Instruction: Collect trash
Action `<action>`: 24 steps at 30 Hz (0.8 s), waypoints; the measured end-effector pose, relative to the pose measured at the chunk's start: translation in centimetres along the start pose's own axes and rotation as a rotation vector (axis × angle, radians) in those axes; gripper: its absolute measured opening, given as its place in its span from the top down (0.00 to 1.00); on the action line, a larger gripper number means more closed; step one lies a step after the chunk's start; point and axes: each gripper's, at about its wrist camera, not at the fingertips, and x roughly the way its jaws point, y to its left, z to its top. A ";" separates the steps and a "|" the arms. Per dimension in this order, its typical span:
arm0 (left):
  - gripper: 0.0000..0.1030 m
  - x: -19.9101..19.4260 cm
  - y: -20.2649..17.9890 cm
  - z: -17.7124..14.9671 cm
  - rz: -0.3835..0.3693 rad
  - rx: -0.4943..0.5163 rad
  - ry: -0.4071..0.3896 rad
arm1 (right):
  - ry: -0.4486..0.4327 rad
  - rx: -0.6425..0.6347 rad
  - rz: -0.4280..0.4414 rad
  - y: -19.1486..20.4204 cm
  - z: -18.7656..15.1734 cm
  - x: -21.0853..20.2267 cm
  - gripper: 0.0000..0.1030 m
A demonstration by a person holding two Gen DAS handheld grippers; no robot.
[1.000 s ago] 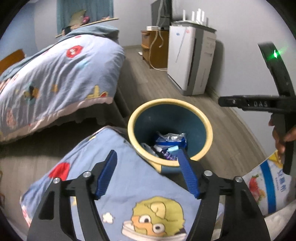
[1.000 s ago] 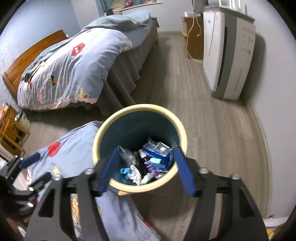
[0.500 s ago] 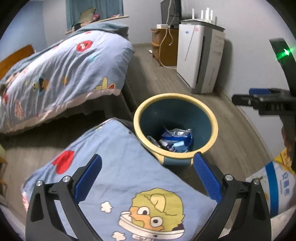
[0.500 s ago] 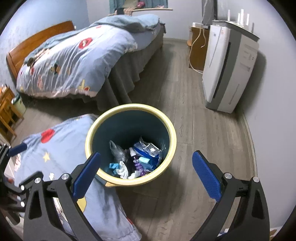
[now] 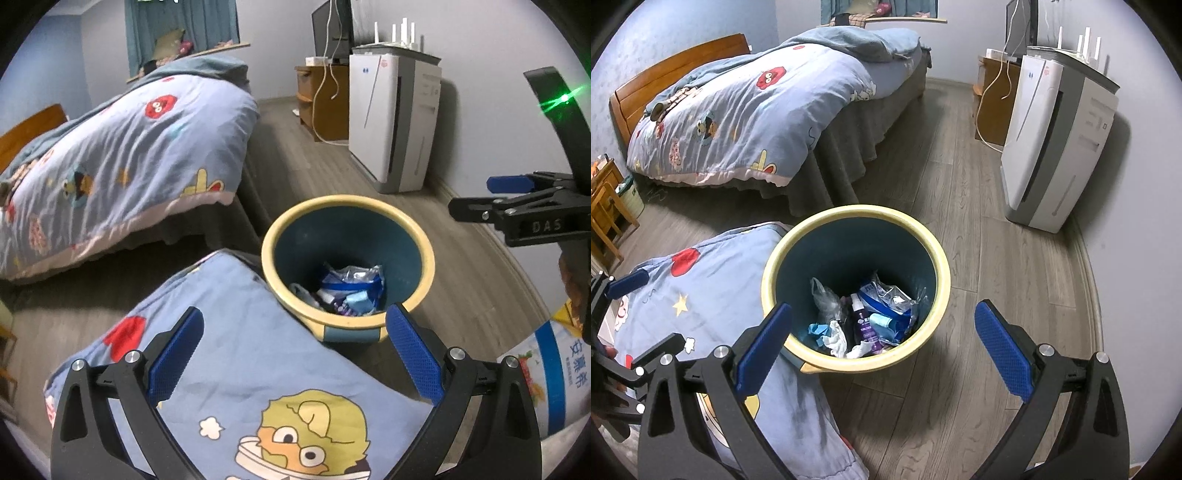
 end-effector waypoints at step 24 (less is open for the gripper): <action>0.05 -0.4 0.6 0.1 -0.019 -0.024 -0.005 | 0.005 0.010 -0.012 0.0 -0.1 0.1 0.06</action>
